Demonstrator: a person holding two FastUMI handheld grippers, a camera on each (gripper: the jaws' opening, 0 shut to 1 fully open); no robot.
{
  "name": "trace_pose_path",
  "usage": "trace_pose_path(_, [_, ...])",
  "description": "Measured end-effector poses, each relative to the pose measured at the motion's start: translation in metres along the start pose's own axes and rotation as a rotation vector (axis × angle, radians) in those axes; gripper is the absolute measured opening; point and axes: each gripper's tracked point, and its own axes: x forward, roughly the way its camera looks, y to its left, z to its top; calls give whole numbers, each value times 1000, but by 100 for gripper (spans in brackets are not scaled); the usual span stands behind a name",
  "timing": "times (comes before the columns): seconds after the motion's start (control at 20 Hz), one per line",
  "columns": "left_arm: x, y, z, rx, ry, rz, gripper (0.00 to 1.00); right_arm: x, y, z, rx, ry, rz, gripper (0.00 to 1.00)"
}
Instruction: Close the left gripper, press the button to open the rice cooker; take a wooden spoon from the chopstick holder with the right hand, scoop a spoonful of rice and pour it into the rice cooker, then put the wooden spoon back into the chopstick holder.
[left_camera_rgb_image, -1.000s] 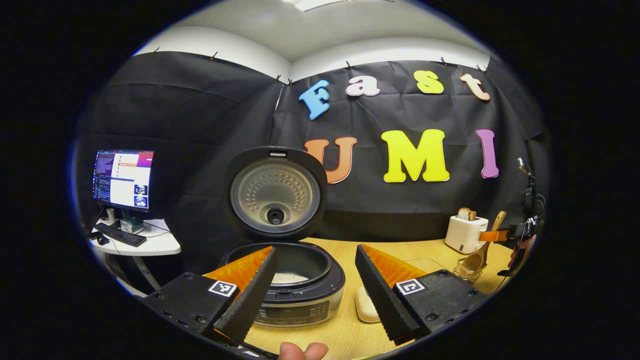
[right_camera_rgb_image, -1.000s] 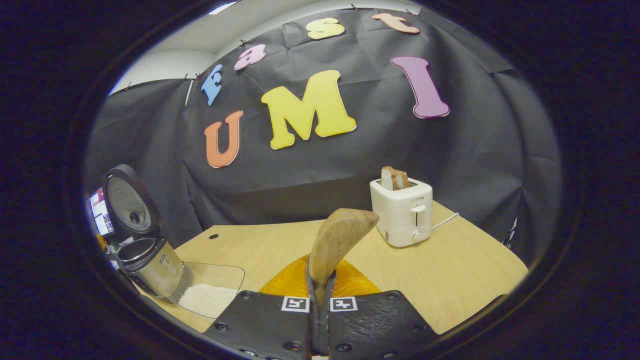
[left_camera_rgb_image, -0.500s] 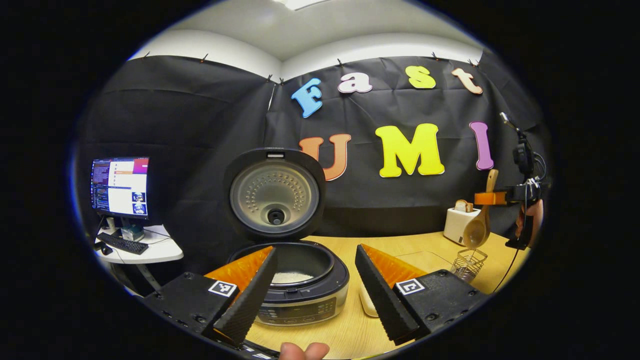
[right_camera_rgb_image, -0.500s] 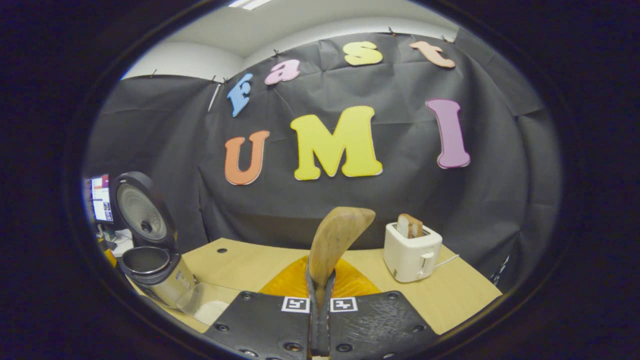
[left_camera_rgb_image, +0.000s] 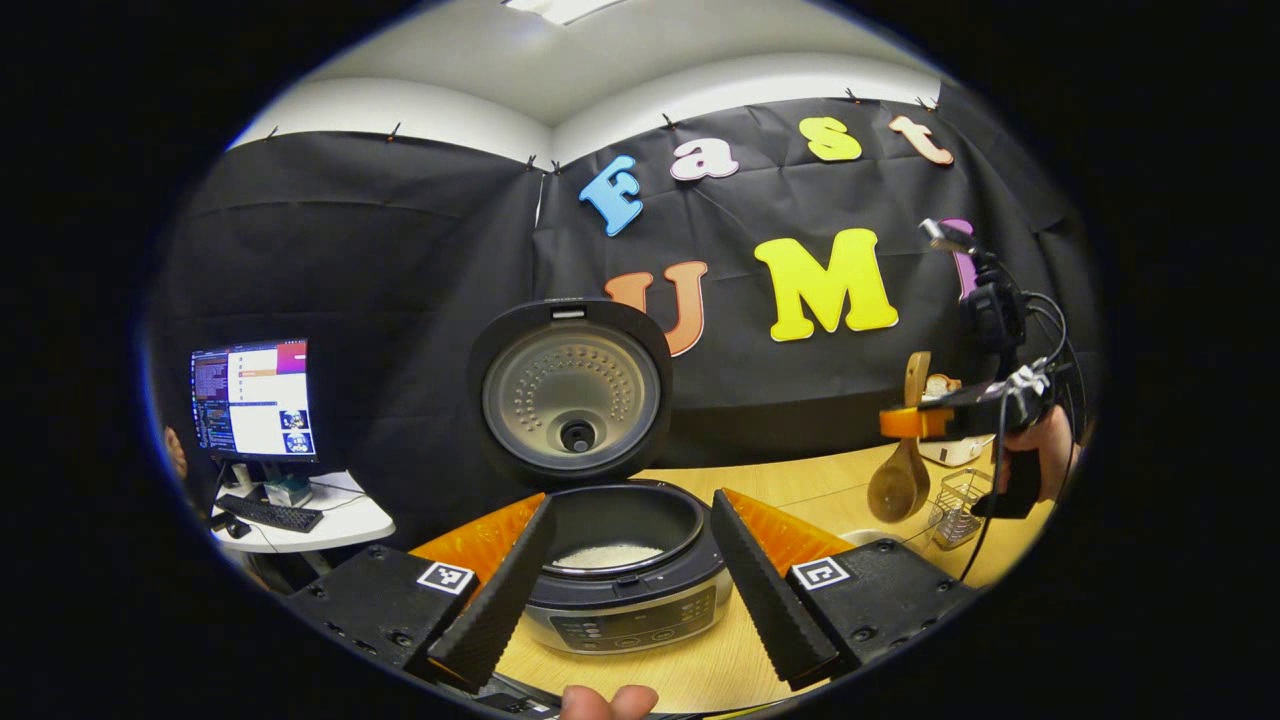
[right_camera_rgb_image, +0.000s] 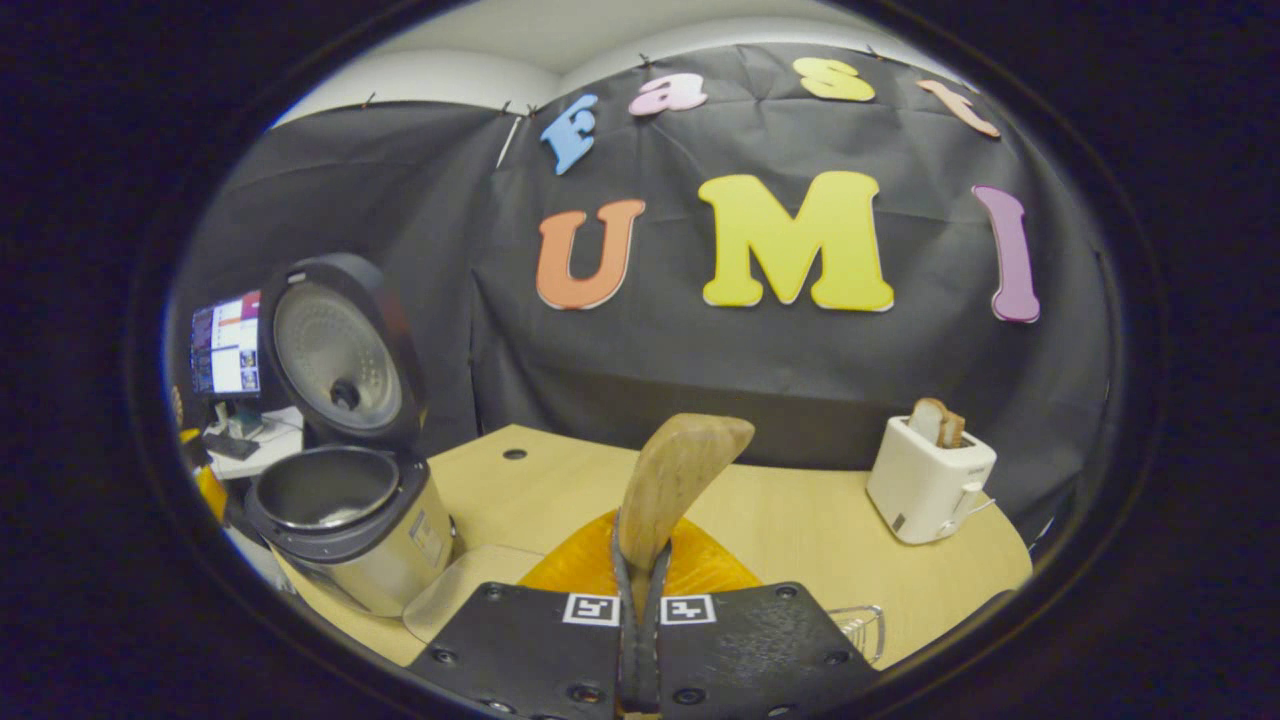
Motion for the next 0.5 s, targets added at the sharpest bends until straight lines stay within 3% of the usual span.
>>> trace_pose_path(0.2, [0, 8, 4, -16, -23, 7, 99, 11, 1, -27, -161, 33, -83, 0])
trace_pose_path(0.5, [0, 26, -1, -40, -10, 32, 99, 15, 24, -39, -328, 2, -136, 0])
